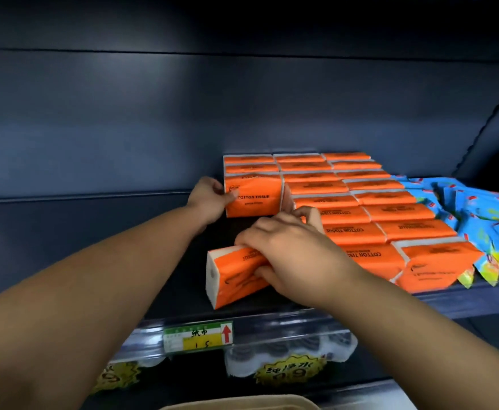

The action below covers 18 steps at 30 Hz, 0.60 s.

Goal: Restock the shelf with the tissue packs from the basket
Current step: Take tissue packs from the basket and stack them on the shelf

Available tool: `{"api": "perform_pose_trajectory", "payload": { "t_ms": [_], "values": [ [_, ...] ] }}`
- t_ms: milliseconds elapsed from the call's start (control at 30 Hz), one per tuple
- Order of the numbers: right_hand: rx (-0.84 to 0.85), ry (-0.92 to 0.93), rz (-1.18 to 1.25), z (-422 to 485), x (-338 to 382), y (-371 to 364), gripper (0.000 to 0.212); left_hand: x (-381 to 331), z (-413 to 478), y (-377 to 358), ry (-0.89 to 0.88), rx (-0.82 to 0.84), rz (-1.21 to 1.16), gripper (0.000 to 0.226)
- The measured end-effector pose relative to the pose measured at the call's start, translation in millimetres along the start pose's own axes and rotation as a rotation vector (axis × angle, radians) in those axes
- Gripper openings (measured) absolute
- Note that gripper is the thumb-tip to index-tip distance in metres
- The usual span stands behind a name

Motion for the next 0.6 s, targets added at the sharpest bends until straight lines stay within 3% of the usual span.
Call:
{"api": "perform_pose_trajectory", "payload": {
  "t_ms": [100, 200, 300, 367, 500, 600],
  "values": [
    [0.017, -0.026, -0.029, 9.1, -7.2, 2.1, 0.039, -9.9, -8.3, 8.3, -0.023, 0.129, 0.054, 0.041],
    [0.023, -0.052, -0.061, 21.5, -17.6, 6.5, 0.041, -17.5, -20.3, 27.1, -0.049, 0.058, -0.043, 0.043],
    [0.006, -0.058, -0.084, 34.3, -26.0, 10.3, 0.043, -16.2, -38.2, 49.1, -0.076, -0.051, -0.199, 0.019],
    [-0.024, -0.071, -0.085, 43.1, -31.6, 13.7, 0.044, -14.0, -52.8, 57.8, -0.062, -0.013, -0.267, 0.008],
    [-0.049, -0.136, -0.106, 62.5, -44.9, 16.0, 0.047, -12.3, -79.4, 53.9, -0.102, 0.221, -0.232, 0.042],
    [-0.014, -0.213, -0.104, 74.7, -57.0, 11.2, 0.046, -7.7, -87.7, 37.6, -0.114, 0.296, -0.121, 0.049]
  ]
}}
Point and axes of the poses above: each hand's wrist, its own z-axis towards the middle knuckle, its own y-axis out of the back of the hand, x = y × z, the point moved 5 cm from there along z, towards the middle knuckle, and after that the axes turned 5 degrees about y, right-handed, at the moved point
